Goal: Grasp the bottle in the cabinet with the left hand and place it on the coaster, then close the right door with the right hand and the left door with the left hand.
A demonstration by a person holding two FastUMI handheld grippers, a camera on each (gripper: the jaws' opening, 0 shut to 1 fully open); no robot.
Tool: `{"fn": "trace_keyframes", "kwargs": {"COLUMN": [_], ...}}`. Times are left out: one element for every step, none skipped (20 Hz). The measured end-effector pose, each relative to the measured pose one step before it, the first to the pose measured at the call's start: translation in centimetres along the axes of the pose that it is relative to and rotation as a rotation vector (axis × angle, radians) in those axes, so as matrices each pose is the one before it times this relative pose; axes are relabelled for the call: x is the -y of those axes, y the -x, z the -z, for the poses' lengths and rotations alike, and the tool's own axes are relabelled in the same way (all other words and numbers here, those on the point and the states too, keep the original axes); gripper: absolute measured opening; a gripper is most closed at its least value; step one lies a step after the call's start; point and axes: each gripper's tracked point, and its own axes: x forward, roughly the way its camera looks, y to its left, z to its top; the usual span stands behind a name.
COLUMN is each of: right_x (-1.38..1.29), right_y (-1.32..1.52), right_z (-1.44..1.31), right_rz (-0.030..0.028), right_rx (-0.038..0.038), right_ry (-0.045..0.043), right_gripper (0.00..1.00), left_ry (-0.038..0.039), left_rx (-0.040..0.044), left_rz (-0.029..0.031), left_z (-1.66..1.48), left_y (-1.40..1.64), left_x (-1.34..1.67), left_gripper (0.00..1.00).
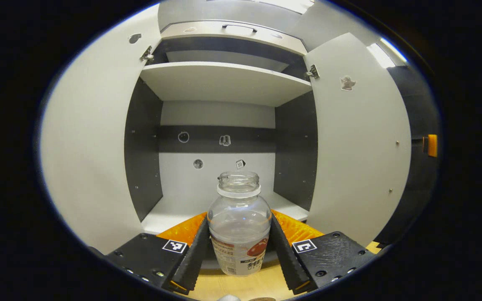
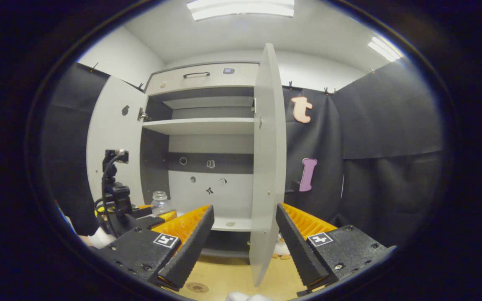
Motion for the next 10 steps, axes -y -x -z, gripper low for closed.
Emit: {"fn": "trace_keyframes", "kwargs": {"right_x": [0.176, 0.196, 0.245, 0.173, 0.038, 0.236, 0.207, 0.182, 0.08, 0.01], "right_y": [0.383, 0.31, 0.33, 0.154, 0.192, 0.069, 0.021, 0.004, -0.01, 0.018], "right_z": [0.259, 0.215, 0.207, 0.235, 0.135, 0.228, 0.164, 0.143, 0.214, 0.291], "right_rz": [0.00558, 0.00734, 0.00789, 0.00311, -0.00171, 0.00418, 0.00493, 0.00474, 0.00012, 0.00284], "right_rx": [-0.00097, 0.00184, 0.00218, -0.00072, -0.00036, -0.00266, -0.00174, -0.00474, -0.00509, -0.00745], "right_ry": [-0.00288, 0.00115, 0.00215, 0.00058, -0.00051, -0.00099, -0.00234, -0.0015, 0.00233, 0.00631], "right_gripper": [0.98, 0.97, 0.97, 0.97, 0.97, 0.97, 0.97, 0.97, 0.97, 0.97], "left_ry": [-0.00159, -0.01019, -0.01789, -0.01153, -0.00351, 0.00547, 0.00568, 0.00657, 0.01231, 0.01355], "left_rx": [-0.01359, -0.00521, 0.00676, 0.00043, 0.00517, -0.01239, -0.00867, -0.0146, -0.01628, -0.00375], "left_rz": [0.00202, 0.00087, 0.00093, 0.00568, 0.0101, 0.01405, 0.01718, 0.00931, 0.00538, 0.0091], "left_z": [1.638, 1.637, 1.442, 1.63, 1.803, 1.886, 1.8, 1.841, 1.775, 1.533], "left_y": [0.902, 0.954, 0.647, 0.792, 0.785, 0.652, 0.612, 0.448, 0.434, 0.333], "left_x": [0.172, 0.184, 0.144, 0.395, 0.537, 0.824, 0.879, 0.686, 0.58, 0.61], "left_gripper": [0.76, 0.76, 0.76, 0.77, 0.76, 0.76, 0.76, 0.76, 0.76, 0.76]}}
